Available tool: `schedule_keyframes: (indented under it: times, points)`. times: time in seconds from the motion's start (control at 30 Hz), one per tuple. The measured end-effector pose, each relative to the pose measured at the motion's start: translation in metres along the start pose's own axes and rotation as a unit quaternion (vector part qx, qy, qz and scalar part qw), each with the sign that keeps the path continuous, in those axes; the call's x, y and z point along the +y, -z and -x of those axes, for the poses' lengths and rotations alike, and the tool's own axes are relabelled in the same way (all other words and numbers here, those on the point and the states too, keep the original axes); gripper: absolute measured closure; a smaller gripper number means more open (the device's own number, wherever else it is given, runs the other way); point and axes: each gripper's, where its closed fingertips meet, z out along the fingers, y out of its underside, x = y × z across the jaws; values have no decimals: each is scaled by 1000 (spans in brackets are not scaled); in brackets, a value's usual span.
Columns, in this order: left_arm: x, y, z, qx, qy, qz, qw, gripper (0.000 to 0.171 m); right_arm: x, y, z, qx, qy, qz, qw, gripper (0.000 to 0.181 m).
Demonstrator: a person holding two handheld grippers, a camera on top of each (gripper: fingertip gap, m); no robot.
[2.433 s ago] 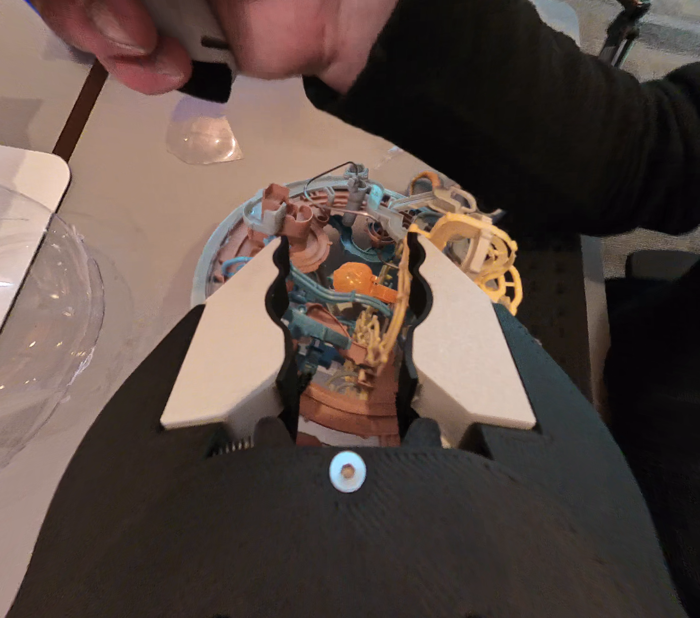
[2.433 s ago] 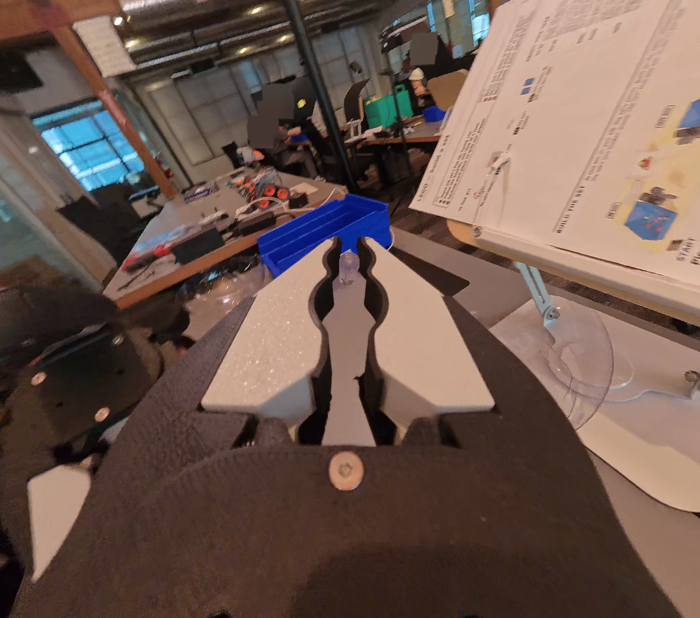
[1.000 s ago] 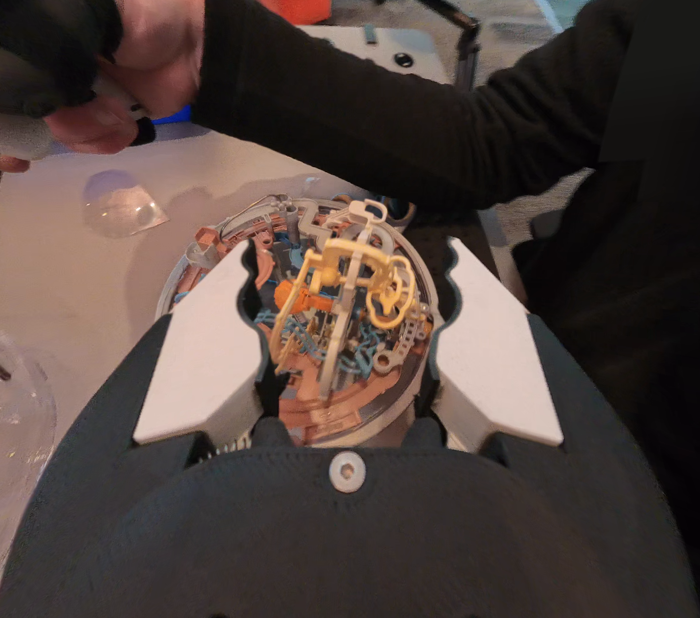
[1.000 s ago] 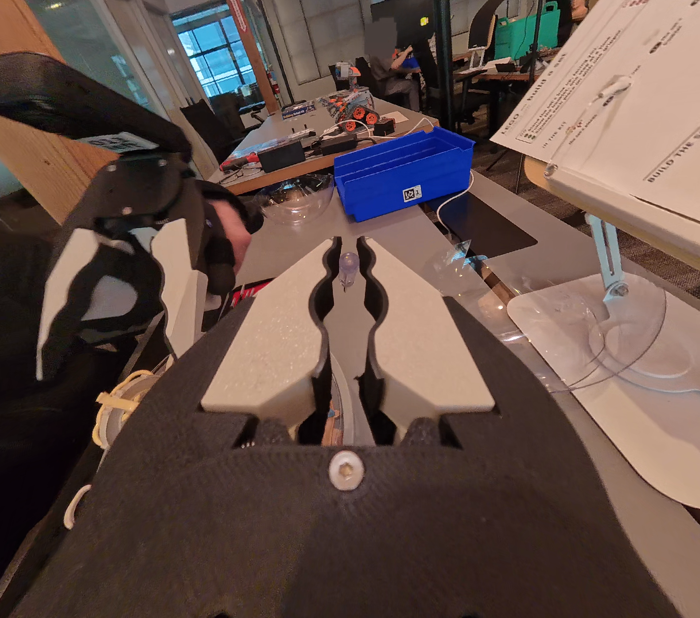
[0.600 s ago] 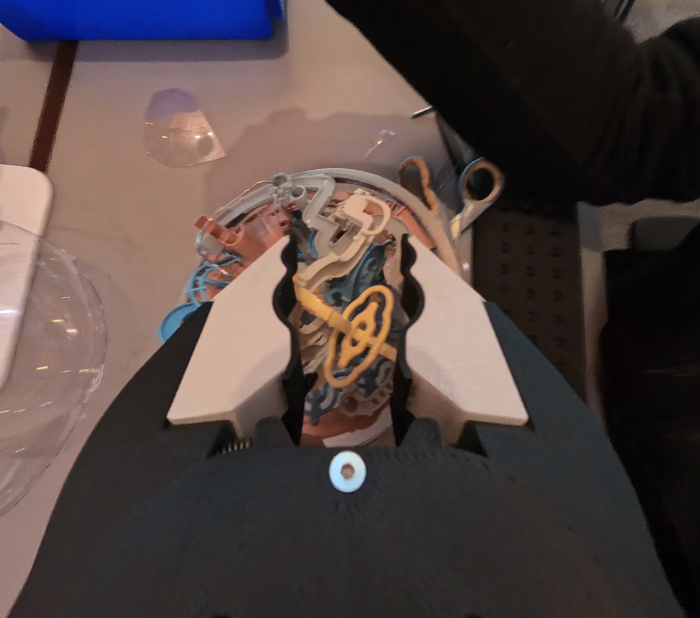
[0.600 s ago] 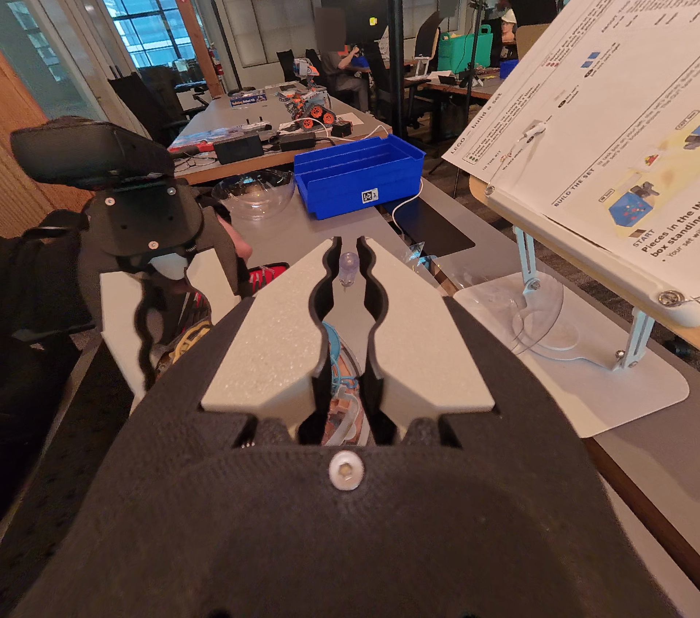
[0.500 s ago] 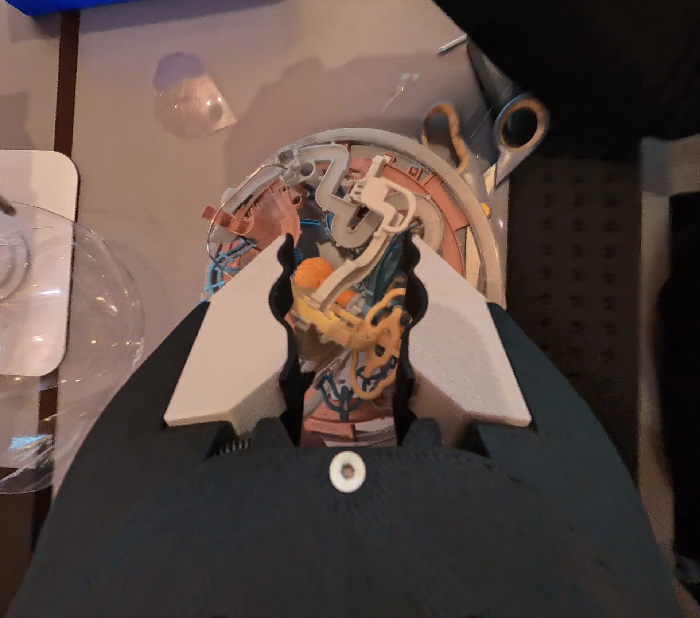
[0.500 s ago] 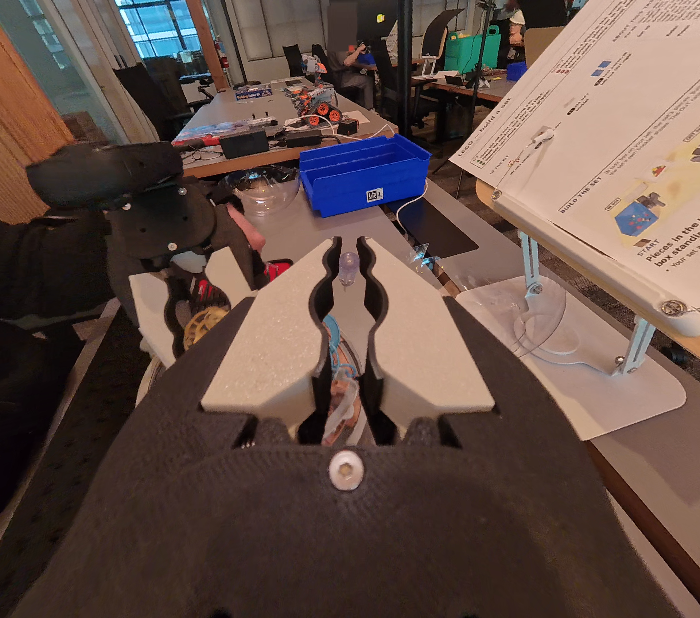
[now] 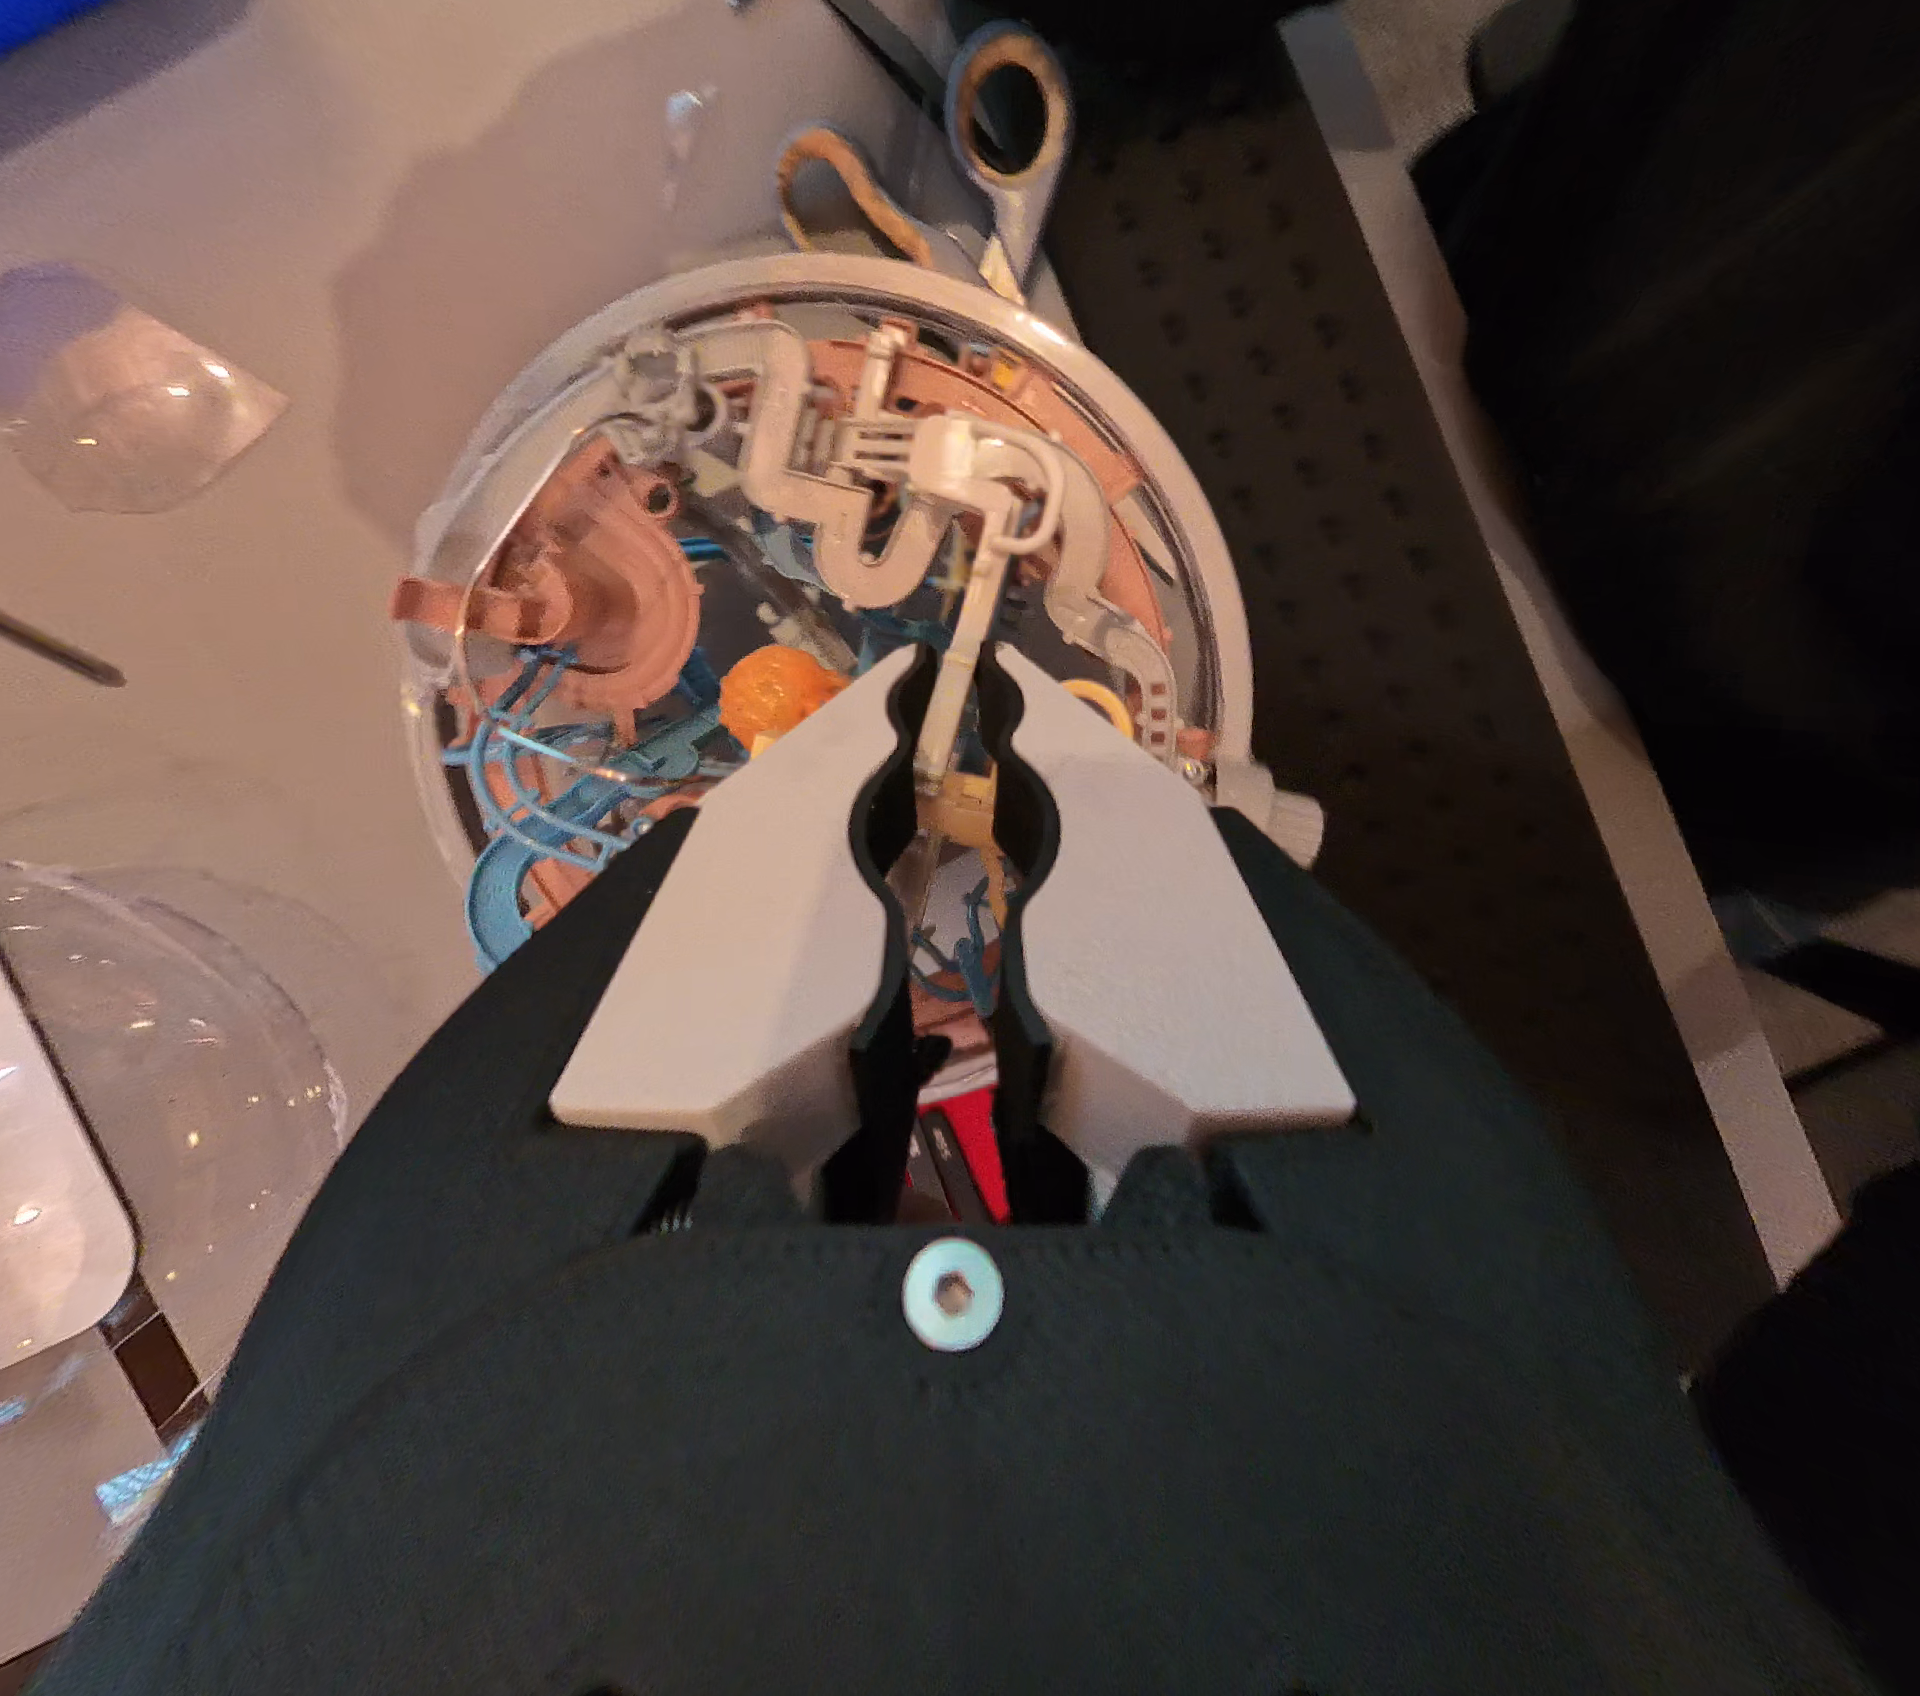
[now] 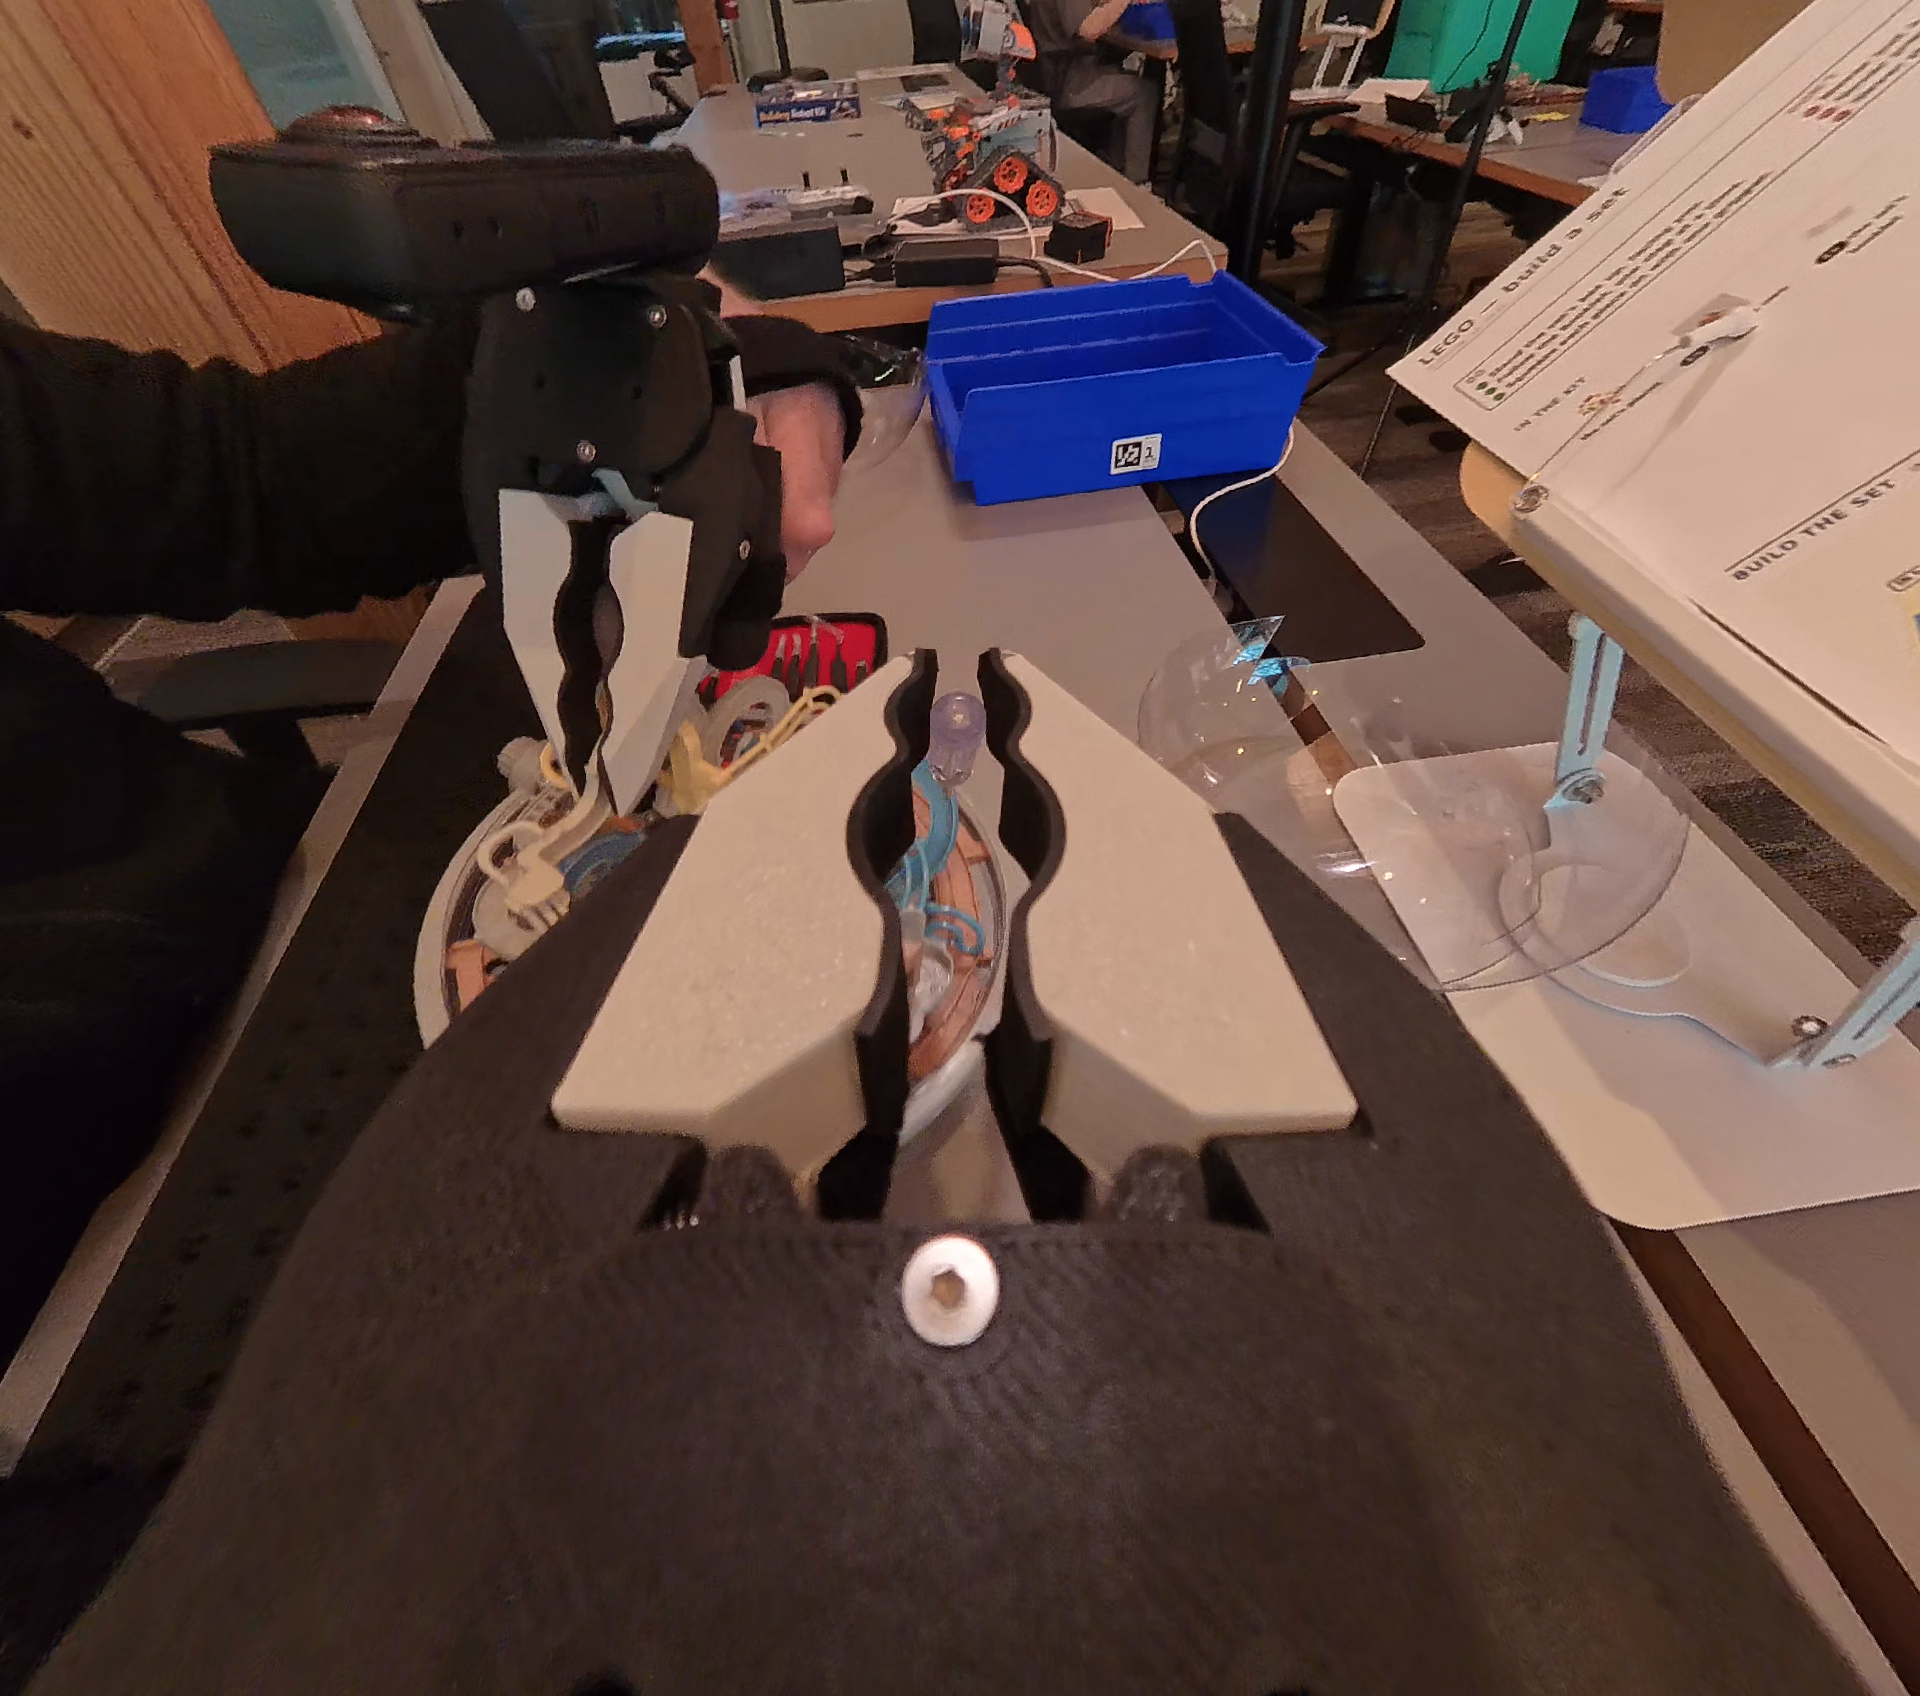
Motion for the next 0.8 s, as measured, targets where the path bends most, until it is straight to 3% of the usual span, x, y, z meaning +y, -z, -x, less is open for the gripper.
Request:
schedule_keyframes:
  times: [0.1, 0.23, 0.43, 0.63, 0.73, 0.8]
  points:
    - [13, 5, -11, 35, 0, 27, 999, 167, 9, -8, 9, -20, 13, 29, 999, 173]
    - [22, 12, 1, 5, -5, 60, 998, 167, 12, -16, 16, -32, 24, 50, 998, 173]
    - [6, 20, 7, -49, 37, 0, 998, 120, 11, -20, 16, -37, 23, 46, 998, 173]
    - [10, 31, -4, -108, 69, -82, 988, 98, -1, -18, 27, -44, 44, 33, 998, 173]
    - [16, 27, -6, -147, 77, -76, 983, 87, -7, -20, 37, -48, 62, 38, 996, 173]
    - [19, 30, -3, -179, 123, -86, 972, 77, -11, -22, 41, -47, 70, 39, 996, 174]
